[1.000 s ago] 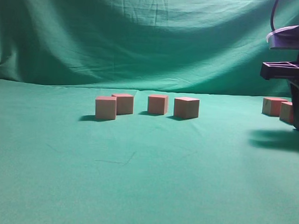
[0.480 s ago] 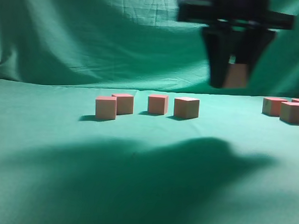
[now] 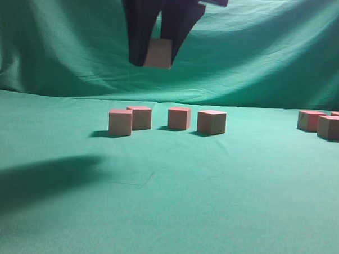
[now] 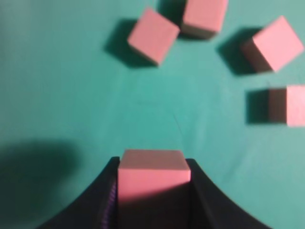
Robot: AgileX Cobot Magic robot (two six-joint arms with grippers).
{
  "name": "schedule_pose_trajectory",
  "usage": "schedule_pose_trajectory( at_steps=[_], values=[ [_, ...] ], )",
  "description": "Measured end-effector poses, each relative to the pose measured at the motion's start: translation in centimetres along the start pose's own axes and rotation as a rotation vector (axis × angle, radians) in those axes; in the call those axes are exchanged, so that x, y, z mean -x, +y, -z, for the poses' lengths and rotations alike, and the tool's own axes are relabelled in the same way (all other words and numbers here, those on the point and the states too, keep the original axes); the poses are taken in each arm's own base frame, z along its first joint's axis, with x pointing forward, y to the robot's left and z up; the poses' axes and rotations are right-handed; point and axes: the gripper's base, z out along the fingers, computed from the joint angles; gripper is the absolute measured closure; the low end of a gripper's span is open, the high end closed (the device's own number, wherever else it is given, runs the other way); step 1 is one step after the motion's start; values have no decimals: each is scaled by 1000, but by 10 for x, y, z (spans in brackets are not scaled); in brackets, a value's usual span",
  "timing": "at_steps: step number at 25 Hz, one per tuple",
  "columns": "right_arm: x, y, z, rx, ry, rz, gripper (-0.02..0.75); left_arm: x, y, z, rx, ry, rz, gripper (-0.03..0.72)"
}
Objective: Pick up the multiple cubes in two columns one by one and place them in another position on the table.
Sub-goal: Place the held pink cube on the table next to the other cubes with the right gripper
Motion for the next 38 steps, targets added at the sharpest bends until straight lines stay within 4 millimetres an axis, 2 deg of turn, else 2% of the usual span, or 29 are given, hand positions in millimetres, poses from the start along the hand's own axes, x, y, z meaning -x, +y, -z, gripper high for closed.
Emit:
schedule_pose_trajectory(
  at_steps=[7, 12, 20, 38],
  values=[
    [27, 4, -37, -6, 67, -48, 475, 0, 0, 0, 0, 0, 0, 688],
    [27, 5, -59, -11, 110, -53, 475, 0, 0, 0, 0, 0, 0, 688],
    [25, 6, -77, -13, 143, -28, 475, 0, 0, 0, 0, 0, 0, 688],
    [29, 11, -80, -3, 105, 7, 475, 0, 0, 0, 0, 0, 0, 688]
  ],
)
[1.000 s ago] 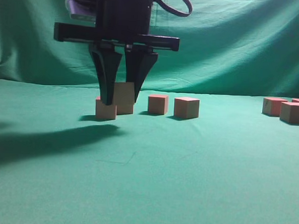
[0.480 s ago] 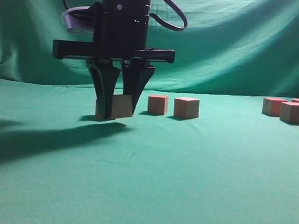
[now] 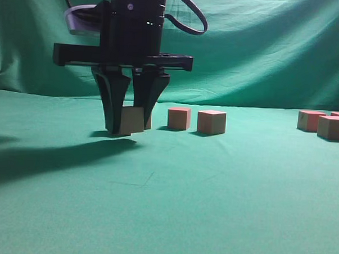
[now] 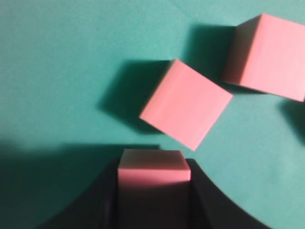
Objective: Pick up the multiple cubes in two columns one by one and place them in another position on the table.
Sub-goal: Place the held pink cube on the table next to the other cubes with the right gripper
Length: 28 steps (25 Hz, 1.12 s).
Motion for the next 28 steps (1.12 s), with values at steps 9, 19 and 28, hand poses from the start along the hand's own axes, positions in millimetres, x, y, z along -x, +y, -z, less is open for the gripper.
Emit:
schedule_pose_trajectory(
  at_steps=[9, 19, 28],
  values=[
    [-1, 1, -10, -3, 28, 3, 475, 0, 0, 0, 0, 0, 0, 688],
    [-2, 1, -10, -5, 35, 4, 309, 0, 0, 0, 0, 0, 0, 688],
    [-5, 0, 13, -30, 37, 20, 69, 0, 0, 0, 0, 0, 0, 688]
  ],
)
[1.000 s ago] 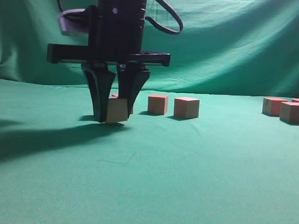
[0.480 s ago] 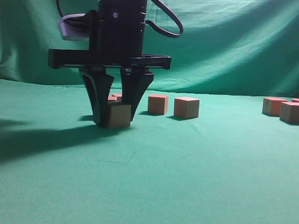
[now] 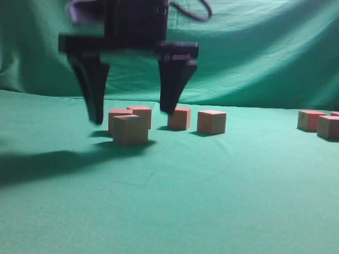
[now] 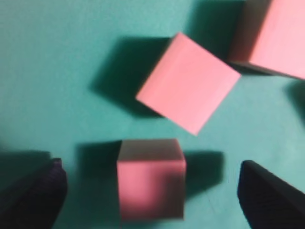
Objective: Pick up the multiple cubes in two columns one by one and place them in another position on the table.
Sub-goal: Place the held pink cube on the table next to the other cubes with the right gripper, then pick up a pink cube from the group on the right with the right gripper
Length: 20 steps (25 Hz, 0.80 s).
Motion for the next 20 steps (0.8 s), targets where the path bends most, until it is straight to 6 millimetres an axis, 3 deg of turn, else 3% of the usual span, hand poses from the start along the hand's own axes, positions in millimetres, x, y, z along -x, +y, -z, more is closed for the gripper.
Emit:
schedule_pose_trajectory(
  at_steps=[2, 3, 5, 7, 13, 16, 20],
  values=[
    [-4, -2, 27, -11, -27, 5, 69, 0, 0, 0, 0, 0, 0, 688],
    [-6, -4, 39, -20, -35, 6, 113, 0, 0, 0, 0, 0, 0, 688],
    [-12, -10, 68, -55, -69, 13, 118, 0, 0, 0, 0, 0, 0, 688],
    [-18, -17, 96, -105, -122, 22, 169, 0, 0, 0, 0, 0, 0, 688],
    [-49, -31, 186, -143, -323, 3, 165, 0, 0, 0, 0, 0, 0, 688],
    [-69, -41, 223, -151, -412, -25, 165, 0, 0, 0, 0, 0, 0, 688],
    [-106, -71, 251, -178, -462, -135, 165, 0, 0, 0, 0, 0, 0, 688]
  ],
)
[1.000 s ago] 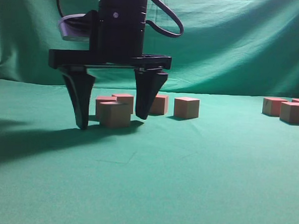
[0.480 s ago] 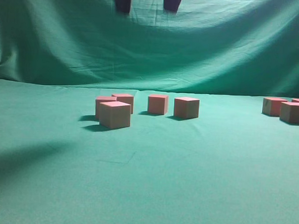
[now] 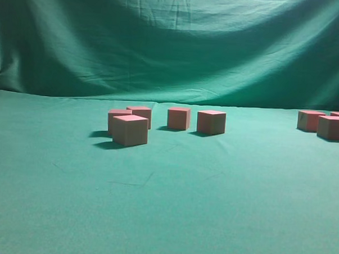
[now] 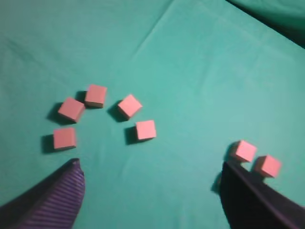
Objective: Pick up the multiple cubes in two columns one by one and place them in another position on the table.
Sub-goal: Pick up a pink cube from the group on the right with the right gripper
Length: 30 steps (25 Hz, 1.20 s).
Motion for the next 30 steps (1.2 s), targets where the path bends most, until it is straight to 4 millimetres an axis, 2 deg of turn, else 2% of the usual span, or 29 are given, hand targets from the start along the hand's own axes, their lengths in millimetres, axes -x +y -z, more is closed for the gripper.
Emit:
schedule_pose_trajectory(
  at_steps=[3, 6, 10, 16, 22, 30],
  values=[
    [-25, -30, 6, -58, 36, -89, 165, 0, 0, 0, 0, 0, 0, 688],
    [-55, -52, -3, -114, 120, -178, 165, 0, 0, 0, 0, 0, 0, 688],
    [-102, -73, -32, -177, 267, -291, 165, 0, 0, 0, 0, 0, 0, 688],
    [-162, -98, -92, -206, 418, -423, 165, 0, 0, 0, 0, 0, 0, 688],
    [-183, -130, -132, -208, 466, -556, 165, 0, 0, 0, 0, 0, 0, 688],
    [-193, -139, -185, -111, 475, -520, 165, 0, 0, 0, 0, 0, 0, 688]
  ],
)
